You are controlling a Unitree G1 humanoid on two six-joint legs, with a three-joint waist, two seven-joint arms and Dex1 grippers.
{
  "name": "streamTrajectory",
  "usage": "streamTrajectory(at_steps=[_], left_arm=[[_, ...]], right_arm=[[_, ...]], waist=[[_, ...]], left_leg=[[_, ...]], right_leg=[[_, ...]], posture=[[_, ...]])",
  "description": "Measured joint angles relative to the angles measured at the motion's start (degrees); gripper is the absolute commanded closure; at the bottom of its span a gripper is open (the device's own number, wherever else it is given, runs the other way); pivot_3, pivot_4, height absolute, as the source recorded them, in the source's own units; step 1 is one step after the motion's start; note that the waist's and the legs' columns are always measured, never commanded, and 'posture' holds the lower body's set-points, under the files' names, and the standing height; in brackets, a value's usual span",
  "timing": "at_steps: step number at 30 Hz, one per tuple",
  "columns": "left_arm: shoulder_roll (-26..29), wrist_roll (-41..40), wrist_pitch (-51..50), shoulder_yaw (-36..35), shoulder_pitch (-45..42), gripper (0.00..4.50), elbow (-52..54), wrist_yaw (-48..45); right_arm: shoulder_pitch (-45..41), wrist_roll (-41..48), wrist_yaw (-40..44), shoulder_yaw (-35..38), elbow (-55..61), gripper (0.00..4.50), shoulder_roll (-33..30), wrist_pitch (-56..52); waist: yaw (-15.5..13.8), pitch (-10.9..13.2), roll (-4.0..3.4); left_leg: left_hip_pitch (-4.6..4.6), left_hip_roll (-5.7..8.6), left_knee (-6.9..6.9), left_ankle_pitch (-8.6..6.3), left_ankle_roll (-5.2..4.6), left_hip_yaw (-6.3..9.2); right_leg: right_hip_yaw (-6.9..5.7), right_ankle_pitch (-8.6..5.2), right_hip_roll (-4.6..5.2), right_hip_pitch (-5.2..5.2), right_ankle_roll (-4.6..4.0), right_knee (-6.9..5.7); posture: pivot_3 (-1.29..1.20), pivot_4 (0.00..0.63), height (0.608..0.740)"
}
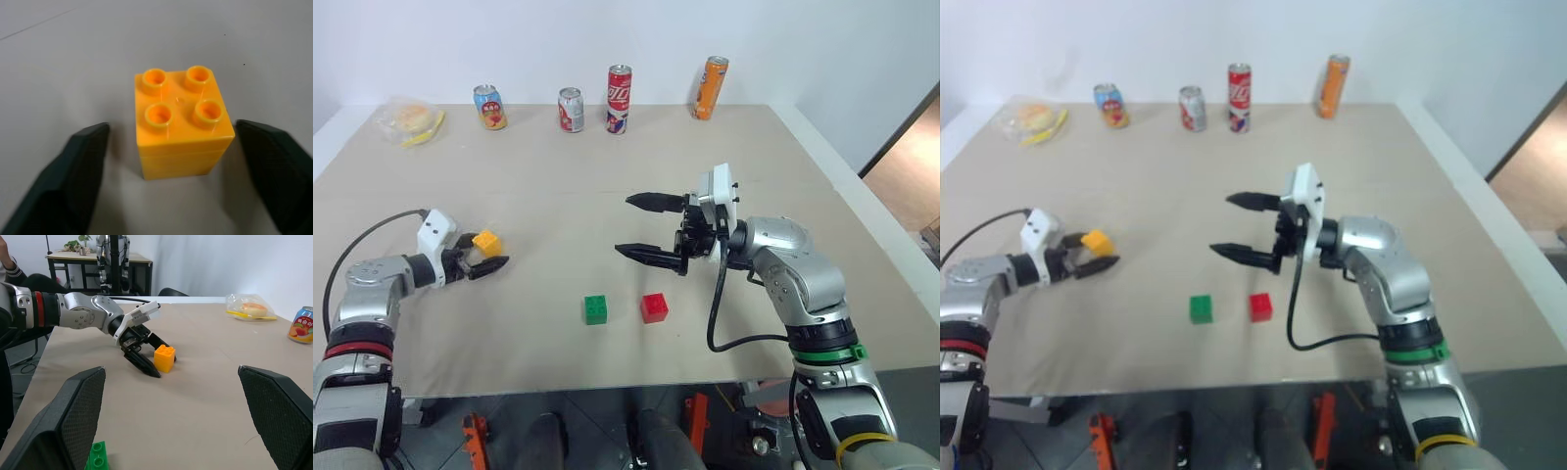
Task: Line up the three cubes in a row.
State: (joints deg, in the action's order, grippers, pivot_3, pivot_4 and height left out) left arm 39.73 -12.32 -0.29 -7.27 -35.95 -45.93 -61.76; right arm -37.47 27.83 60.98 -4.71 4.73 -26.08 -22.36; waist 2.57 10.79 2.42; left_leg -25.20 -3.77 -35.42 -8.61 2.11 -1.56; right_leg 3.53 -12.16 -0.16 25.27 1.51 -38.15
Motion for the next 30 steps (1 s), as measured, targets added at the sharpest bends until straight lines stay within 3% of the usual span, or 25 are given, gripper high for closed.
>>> streamTrajectory(at_steps=[5, 12, 16, 21, 30], left_arm=[[-0.24, -0.02, 0.49, -0.02, -0.35, 3.16, -0.33, 0.04], [-0.76, -1.54, 0.38, -0.10, -0.05, 3.14, 1.95, -2.49], [-0.63, -6.58, -3.30, 1.96, 5.24, 3.14, 21.28, -10.69], [0.38, -8.19, -6.42, 7.39, 12.42, 3.14, 36.82, -17.21], [1.33, -7.38, -4.00, 9.72, 16.57, 3.14, 39.42, -20.07]], right_arm=[[0.09, 0.02, -0.03, 0.01, 0.14, 0.00, -0.12, 0.00], [0.12, 0.29, 0.54, 0.07, 0.44, 0.00, -0.91, -0.40], [2.89, 3.32, 5.10, 0.12, 5.22, 0.00, -6.30, -3.74], [4.62, 5.03, 7.29, 0.11, 8.06, 0.00, -8.88, -6.02], [5.65, 5.13, 4.83, 0.06, 10.02, 0.00, -8.81, -7.80]], waist=[[0.02, 0.00, 0.00], [0.01, 0.00, 0.00], [-0.10, 0.00, 0.00], [0.34, 0.00, -0.01], [0.16, 0.00, -0.01]], left_leg=[[0.00, 0.00, 0.01, 0.00, 0.00, 0.00], [-0.02, 0.00, 0.00, 0.00, 0.00, 0.00], [-0.05, 0.08, 0.02, -0.06, 0.07, 0.00], [0.11, -0.02, 0.02, -0.09, 0.04, -0.03], [0.12, -0.05, -0.09, -0.01, -0.08, -0.05]], right_leg=[[0.00, 0.03, 0.00, 0.00, 0.04, 0.00], [0.00, 0.02, 0.01, 0.00, 0.04, 0.00], [0.01, -0.07, 0.13, -0.04, 0.16, 0.00], [0.06, -0.17, 0.00, -0.02, -0.09, -0.02], [0.09, -0.08, -0.01, -0.04, -0.22, -0.04]], posture=[[0.00, 0.150, 0.740], [0.00, 0.150, 0.740], [0.00, 0.150, 0.740], [0.00, 0.150, 0.740], [0.00, 0.150, 0.740]])
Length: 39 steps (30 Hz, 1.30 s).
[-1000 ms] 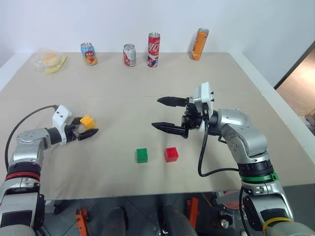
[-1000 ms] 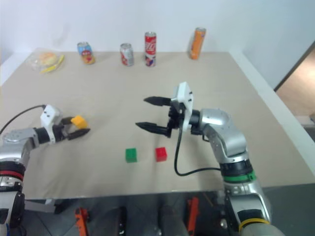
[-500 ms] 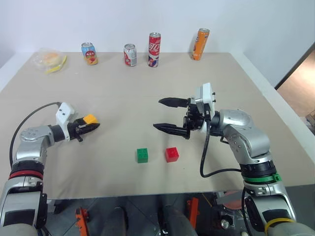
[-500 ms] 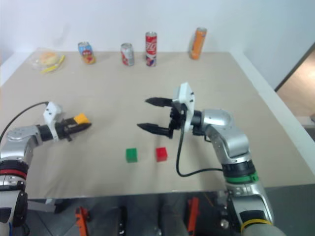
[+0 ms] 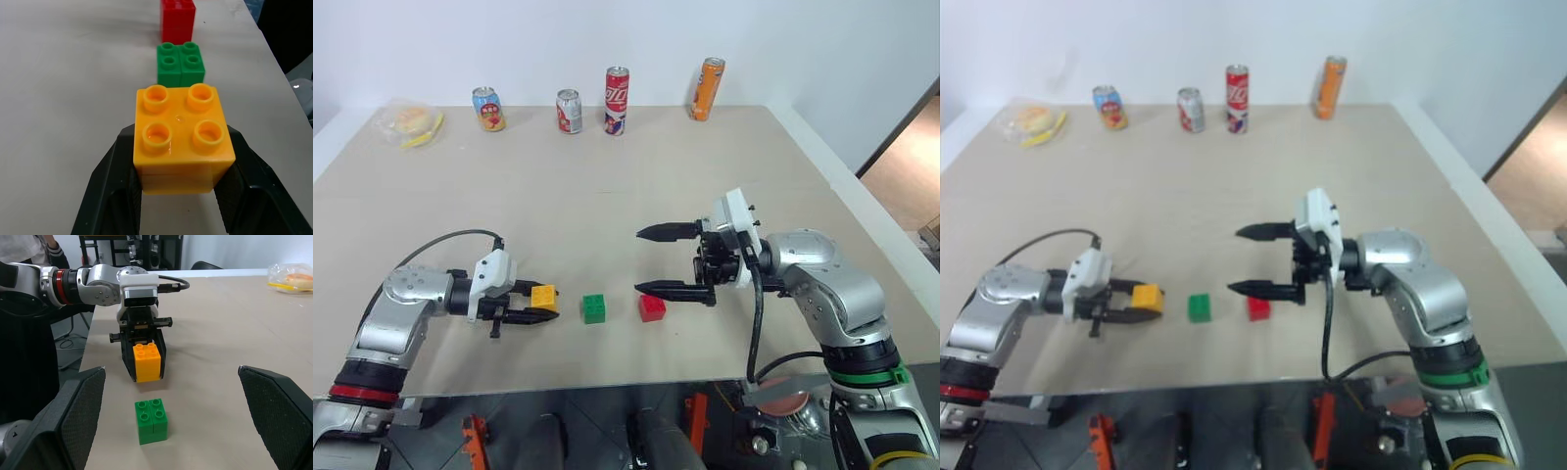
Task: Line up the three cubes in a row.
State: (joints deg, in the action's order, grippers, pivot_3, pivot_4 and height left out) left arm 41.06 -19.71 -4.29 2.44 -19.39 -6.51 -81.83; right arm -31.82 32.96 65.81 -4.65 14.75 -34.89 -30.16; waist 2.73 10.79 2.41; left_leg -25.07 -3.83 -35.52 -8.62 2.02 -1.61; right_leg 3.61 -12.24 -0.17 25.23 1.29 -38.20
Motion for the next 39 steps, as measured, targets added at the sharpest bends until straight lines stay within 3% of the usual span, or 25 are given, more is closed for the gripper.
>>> streamTrajectory(at_steps=[22, 24, 30, 39], left_arm=[[0.47, 1.49, 3.60, 1.20, 2.80, 3.14, -3.16, 0.02], [0.48, 1.76, 4.21, 1.31, 2.80, 2.02, -3.26, 0.01], [0.67, 1.84, 4.55, 1.70, 2.90, 0.08, -3.72, -0.86], [1.13, 1.60, 3.91, 1.74, 2.84, 0.03, -3.51, -1.17]], right_arm=[[0.65, -0.04, -1.03, -0.16, 0.24, 0.00, 0.00, -0.81], [0.65, -0.03, -1.04, -0.16, 0.24, 0.00, 0.00, -0.98], [0.65, -0.03, -1.06, -0.16, 0.24, 0.00, 0.00, -1.20], [0.64, 0.06, -0.44, -0.16, 0.25, 0.00, 0.00, -1.19]], waist=[[-0.02, 0.00, 0.00], [-0.02, 0.00, 0.00], [-0.03, 0.00, 0.00], [-0.03, 0.00, 0.00]], left_leg=[[-0.01, 0.01, 0.03, -0.01, 0.00, 0.01], [-0.01, 0.01, 0.03, -0.01, 0.00, 0.01], [-0.01, 0.02, 0.02, 0.00, 0.00, 0.01], [0.01, 0.02, 0.02, 0.00, 0.00, 0.00]], right_leg=[[-0.03, -0.01, 0.01, 0.03, 0.01, 0.01], [-0.03, -0.01, 0.02, 0.03, 0.02, 0.01], [-0.03, -0.01, 0.04, 0.01, 0.01, 0.01], [-0.03, -0.01, 0.05, 0.01, 0.00, 0.01]], posture=[[0.00, 0.150, 0.740], [0.00, 0.150, 0.740], [0.00, 0.150, 0.740], [0.00, 0.150, 0.740]])
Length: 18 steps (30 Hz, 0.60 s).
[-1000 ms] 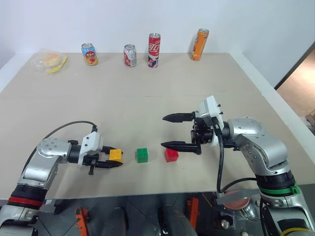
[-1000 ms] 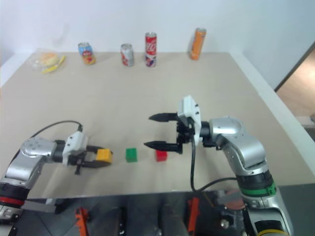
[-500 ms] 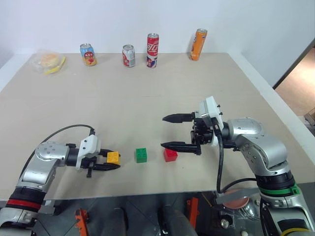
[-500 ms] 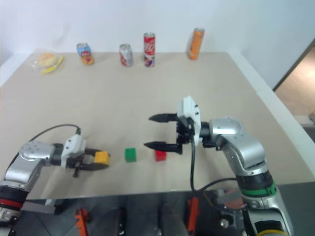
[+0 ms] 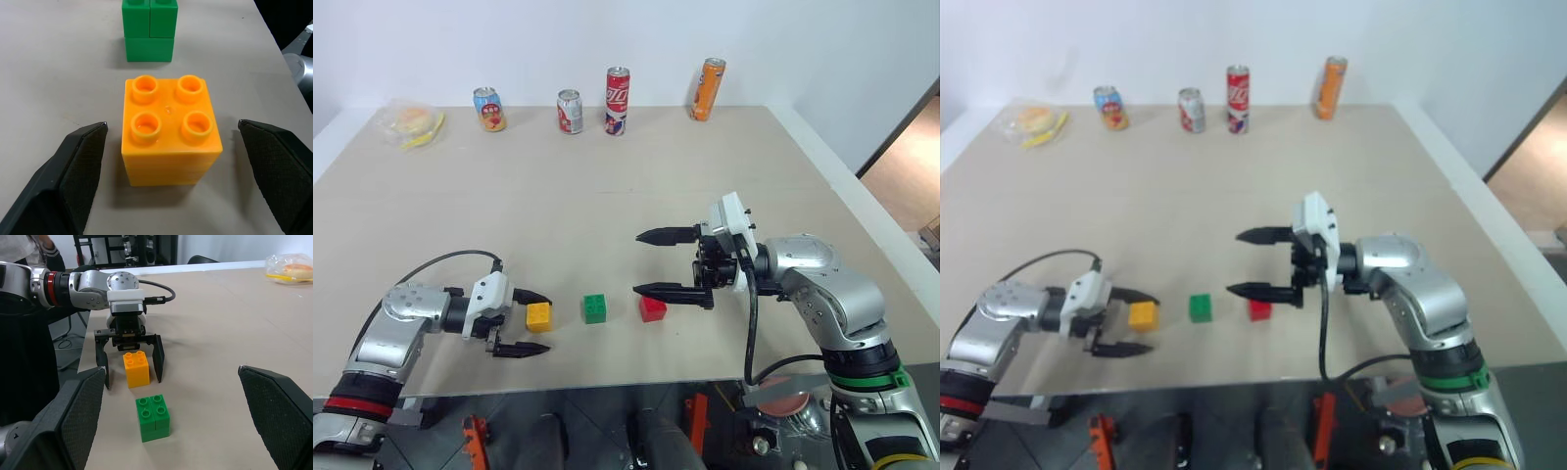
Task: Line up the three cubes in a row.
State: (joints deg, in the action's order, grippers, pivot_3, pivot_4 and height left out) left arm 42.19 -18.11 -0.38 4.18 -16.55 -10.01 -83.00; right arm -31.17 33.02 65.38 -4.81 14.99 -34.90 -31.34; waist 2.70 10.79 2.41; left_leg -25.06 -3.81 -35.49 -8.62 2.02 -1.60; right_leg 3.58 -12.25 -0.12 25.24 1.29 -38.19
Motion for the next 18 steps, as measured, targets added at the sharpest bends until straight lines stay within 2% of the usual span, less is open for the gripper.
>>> streamTrajectory(at_steps=[14, 18], left_arm=[[1.02, -7.05, -12.54, -2.56, 0.87, 0.03, 12.57, 4.04], [-2.27, -17.56, -26.30, -8.82, -1.66, 0.03, 19.64, 15.89]], right_arm=[[0.02, 0.39, 4.33, -1.61, 0.62, 0.00, -0.93, 1.55], [-0.16, 6.03, 0.59, 4.00, -0.01, 0.00, 0.94, -1.20]], waist=[[0.00, 0.01, 0.00], [-0.08, 0.03, 0.03]], left_leg=[[-0.05, 0.00, 0.02, -0.01, 0.02, 0.01], [-0.10, 0.00, -0.03, 0.00, 0.00, 0.07]], right_leg=[[-0.01, -0.02, -0.01, 0.03, 0.01, 0.01], [-0.06, 0.02, -0.01, -0.03, 0.08, 0.01]], posture=[[0.00, 0.150, 0.740], [0.00, 0.150, 0.740]])
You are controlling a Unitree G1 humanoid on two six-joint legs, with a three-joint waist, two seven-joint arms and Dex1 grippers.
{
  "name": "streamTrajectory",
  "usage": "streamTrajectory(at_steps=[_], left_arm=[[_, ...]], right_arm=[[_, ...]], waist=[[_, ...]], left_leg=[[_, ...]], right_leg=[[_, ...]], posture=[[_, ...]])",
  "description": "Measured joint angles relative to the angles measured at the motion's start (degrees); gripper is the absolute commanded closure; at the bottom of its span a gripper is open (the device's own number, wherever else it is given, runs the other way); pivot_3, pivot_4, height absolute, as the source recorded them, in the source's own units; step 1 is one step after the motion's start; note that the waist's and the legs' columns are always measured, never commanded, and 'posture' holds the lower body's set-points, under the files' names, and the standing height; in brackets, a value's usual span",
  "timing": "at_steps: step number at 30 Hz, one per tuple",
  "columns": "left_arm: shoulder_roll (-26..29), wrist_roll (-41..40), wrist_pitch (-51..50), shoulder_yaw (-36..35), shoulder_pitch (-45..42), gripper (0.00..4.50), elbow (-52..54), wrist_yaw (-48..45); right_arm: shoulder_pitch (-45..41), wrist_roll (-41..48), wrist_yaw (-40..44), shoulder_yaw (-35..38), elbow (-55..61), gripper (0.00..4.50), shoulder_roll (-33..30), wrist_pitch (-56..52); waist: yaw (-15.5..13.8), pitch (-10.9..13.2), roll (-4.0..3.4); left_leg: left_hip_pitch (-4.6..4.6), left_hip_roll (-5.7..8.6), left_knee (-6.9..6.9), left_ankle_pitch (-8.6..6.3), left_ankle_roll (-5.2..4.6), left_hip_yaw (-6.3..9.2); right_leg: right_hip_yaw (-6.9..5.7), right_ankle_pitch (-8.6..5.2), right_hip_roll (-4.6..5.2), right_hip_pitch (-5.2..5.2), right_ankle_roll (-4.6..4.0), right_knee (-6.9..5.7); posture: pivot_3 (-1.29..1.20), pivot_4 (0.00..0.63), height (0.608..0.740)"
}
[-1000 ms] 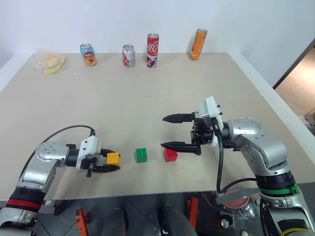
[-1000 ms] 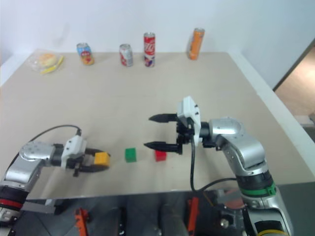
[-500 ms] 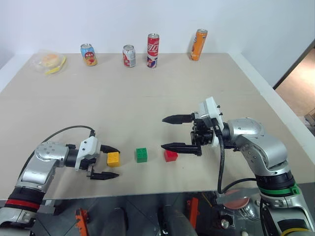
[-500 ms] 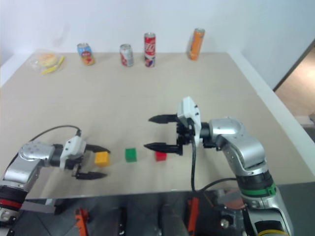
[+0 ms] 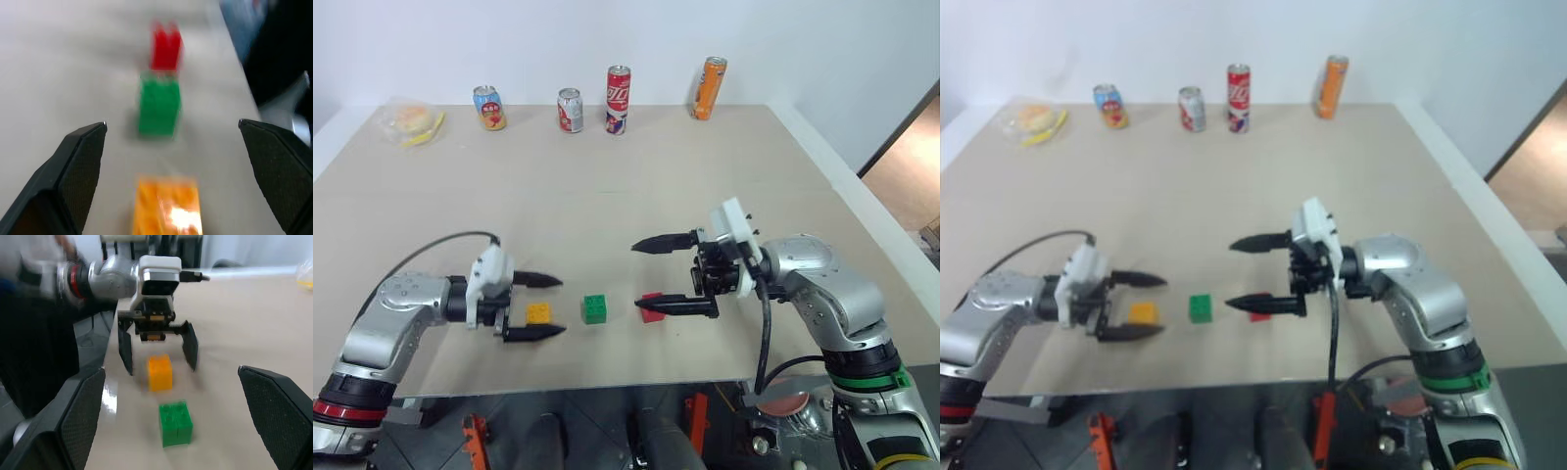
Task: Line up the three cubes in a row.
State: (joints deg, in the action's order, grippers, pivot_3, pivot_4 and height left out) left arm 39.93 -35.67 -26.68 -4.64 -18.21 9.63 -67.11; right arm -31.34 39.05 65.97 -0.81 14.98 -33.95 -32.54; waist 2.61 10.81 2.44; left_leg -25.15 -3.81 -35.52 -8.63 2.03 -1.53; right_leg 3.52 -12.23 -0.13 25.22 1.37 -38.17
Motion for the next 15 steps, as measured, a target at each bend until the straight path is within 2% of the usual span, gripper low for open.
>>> streamTrajectory(at_steps=[1, 2, 3, 7, 11, 15], left_arm=[[-2.60, -2.00, -2.66, -3.01, -2.28, 0.03, 0.63, 6.12], [-2.91, -2.19, -2.87, -3.33, -2.56, 0.03, 0.66, 6.92], [-7.06, -2.20, -4.17, -7.72, -5.43, 0.03, 1.26, 18.58], [-15.98, 7.35, 1.66, -11.33, -6.28, 0.03, 0.01, 39.82], [-21.55, 17.00, 8.26, -13.62, -1.83, 0.03, -1.06, 54.81], [-26.35, 22.27, 12.57, -15.27, 1.46, 0.03, -4.00, 64.12]], right_arm=[[-0.76, 1.29, -2.94, 2.76, -1.01, 0.00, 1.43, -0.53], [-0.86, 1.40, -3.35, 3.06, -1.11, 0.00, 1.61, -0.58], [-1.41, 1.77, -9.32, 6.67, -2.13, 0.00, 3.43, -0.69], [0.42, -1.51, -24.62, 10.25, -4.60, 0.00, 11.59, 0.89], [6.18, -12.68, -38.78, 9.74, -10.17, 0.00, 18.45, 8.80], [7.42, -21.01, -52.86, 11.04, -17.42, 0.00, 25.39, 17.45]], waist=[[-0.04, 0.00, 0.00], [-0.05, 0.00, 0.00], [-0.01, -0.01, 0.01], [0.13, -0.07, 0.03], [-0.03, -0.09, 0.03], [-0.03, -0.09, 0.03]], left_leg=[[0.02, 0.00, -0.07, 0.01, -0.01, 0.02], [0.02, 0.00, -0.07, 0.01, -0.01, 0.01], [0.08, 0.01, -0.08, 0.01, -0.01, 0.01], [0.22, 0.05, 0.02, 0.01, -0.01, -0.02], [0.05, 0.07, 0.13, -0.02, 0.03, -0.04], [0.01, 0.11, 0.10, -0.03, 0.05, -0.09]], right_leg=[[-0.04, 0.02, 0.00, -0.05, 0.03, 0.00], [-0.04, 0.02, 0.00, -0.05, 0.04, 0.00], [0.01, 0.05, -0.03, -0.11, 0.08, 0.04], [0.17, 0.14, -0.06, -0.18, 0.22, 0.07], [0.26, 0.22, -0.09, -0.01, 0.45, 0.07], [0.34, 0.25, -0.07, 0.03, 0.49, 0.08]], posture=[[0.00, 0.150, 0.740], [0.00, 0.150, 0.740], [0.00, 0.150, 0.740], [0.00, 0.150, 0.740], [0.00, 0.150, 0.740], [0.00, 0.150, 0.740]])
